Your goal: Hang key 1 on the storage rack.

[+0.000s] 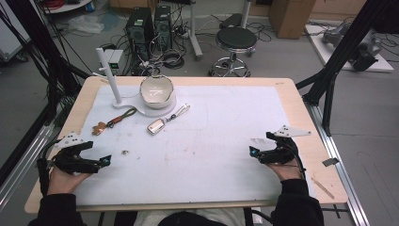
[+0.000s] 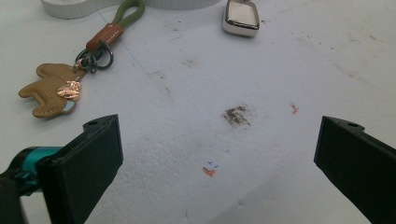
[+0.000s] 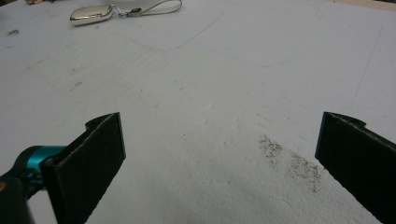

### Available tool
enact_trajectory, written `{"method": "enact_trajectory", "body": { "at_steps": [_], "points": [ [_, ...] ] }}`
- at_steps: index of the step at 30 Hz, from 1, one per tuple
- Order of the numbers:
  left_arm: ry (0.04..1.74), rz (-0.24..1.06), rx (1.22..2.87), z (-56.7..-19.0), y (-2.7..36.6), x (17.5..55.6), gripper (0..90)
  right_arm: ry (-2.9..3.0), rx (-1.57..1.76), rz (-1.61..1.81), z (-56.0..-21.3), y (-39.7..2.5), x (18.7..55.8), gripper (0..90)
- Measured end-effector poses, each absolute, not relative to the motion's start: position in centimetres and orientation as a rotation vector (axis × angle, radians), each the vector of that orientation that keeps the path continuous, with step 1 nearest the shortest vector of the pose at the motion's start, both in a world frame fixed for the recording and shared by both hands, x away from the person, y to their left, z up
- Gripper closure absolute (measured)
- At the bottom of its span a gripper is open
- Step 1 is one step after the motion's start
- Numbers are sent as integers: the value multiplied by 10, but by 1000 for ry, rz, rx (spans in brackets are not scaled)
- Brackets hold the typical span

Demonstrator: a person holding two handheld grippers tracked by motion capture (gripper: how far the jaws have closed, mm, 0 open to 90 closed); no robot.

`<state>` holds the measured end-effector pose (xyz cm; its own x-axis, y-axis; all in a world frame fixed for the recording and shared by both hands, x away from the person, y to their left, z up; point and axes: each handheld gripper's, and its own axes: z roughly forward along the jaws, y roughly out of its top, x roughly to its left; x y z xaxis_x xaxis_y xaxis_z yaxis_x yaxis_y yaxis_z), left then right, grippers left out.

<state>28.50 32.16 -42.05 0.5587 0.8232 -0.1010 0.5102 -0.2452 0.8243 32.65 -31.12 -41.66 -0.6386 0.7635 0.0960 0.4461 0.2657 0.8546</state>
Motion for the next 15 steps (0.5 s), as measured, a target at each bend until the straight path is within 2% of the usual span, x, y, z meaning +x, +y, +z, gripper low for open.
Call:
{"method": "enact_trajectory", "body": {
  "at_steps": [15],
  "points": [
    [1091,430,1950,-413,314,300,17,2206,1120,1293,-418,-309,329,5]
  ]
}}
